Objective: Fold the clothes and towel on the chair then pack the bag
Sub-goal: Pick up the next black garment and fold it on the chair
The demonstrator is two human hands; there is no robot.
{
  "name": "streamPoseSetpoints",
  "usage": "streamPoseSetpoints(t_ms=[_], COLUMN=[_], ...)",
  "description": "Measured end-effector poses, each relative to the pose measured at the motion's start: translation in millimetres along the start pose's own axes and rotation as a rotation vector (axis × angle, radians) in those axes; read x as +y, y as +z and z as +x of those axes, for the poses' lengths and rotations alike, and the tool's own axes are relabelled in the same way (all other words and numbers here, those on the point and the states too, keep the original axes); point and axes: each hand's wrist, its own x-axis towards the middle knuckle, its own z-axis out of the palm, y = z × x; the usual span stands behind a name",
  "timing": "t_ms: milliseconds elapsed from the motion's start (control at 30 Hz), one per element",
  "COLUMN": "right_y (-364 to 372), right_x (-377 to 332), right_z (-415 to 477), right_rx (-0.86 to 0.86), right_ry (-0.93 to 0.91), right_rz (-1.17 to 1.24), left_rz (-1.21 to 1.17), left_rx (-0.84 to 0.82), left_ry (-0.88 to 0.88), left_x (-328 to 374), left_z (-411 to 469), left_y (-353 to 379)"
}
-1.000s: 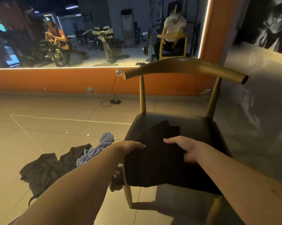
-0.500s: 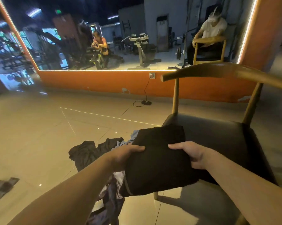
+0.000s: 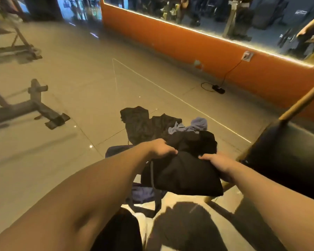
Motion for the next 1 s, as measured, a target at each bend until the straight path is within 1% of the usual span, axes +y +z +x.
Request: streamPoseSetpoints(t_ms=[100, 233, 333, 400, 467, 533, 567, 633, 700, 767, 833, 867, 900, 933, 1000], right_y=[45, 98, 131, 152, 169, 184, 192, 207, 221, 228, 230, 230, 229, 229, 229], right_x=[11, 28, 52, 69, 84, 98, 103, 112, 118, 116, 108, 105, 100, 95, 88], right_z=[35, 86, 129, 152, 168, 183, 191, 207, 225, 241, 258, 267, 274, 282, 296], right_rx=[0.048, 0.103, 0.087, 0.011, -0.112, -0.228, -0.242, -0.172, -0.096, -0.052, 0.007, 0.038, 0.078, 0.110, 0.170], right_ry=[-0.048, -0.101, -0.055, 0.007, 0.058, 0.042, 0.003, -0.078, -0.144, -0.118, -0.061, -0.046, -0.033, -0.020, -0.005], right_rz=[-0.052, -0.208, -0.208, -0.181, -0.140, -0.161, -0.209, -0.295, -0.285, -0.232, -0.186, -0.156, -0.141, -0.119, -0.095], left_rz=[0.020, -0.020, -0.144, -0.299, -0.409, -0.443, -0.435, -0.407, -0.400, -0.415, -0.431, -0.385, -0.273, -0.113, 0.194], left_rx=[0.033, 0.087, 0.152, 0.176, 0.169, 0.161, 0.165, 0.196, 0.205, 0.204, 0.273, 0.338, 0.377, 0.377, 0.254], left_ry=[-0.047, -0.083, -0.152, -0.225, -0.290, -0.320, -0.332, -0.325, -0.298, -0.250, -0.230, -0.219, -0.213, -0.215, -0.193], left_x=[-39, -93, -131, -150, -169, -191, -201, -217, -228, -237, -251, -262, -277, -290, -310], left_z=[30, 66, 85, 93, 104, 120, 126, 136, 145, 152, 161, 164, 168, 168, 169], left_y=[-10, -3, 10, 16, 21, 26, 29, 34, 32, 23, 10, 5, 3, 3, 10])
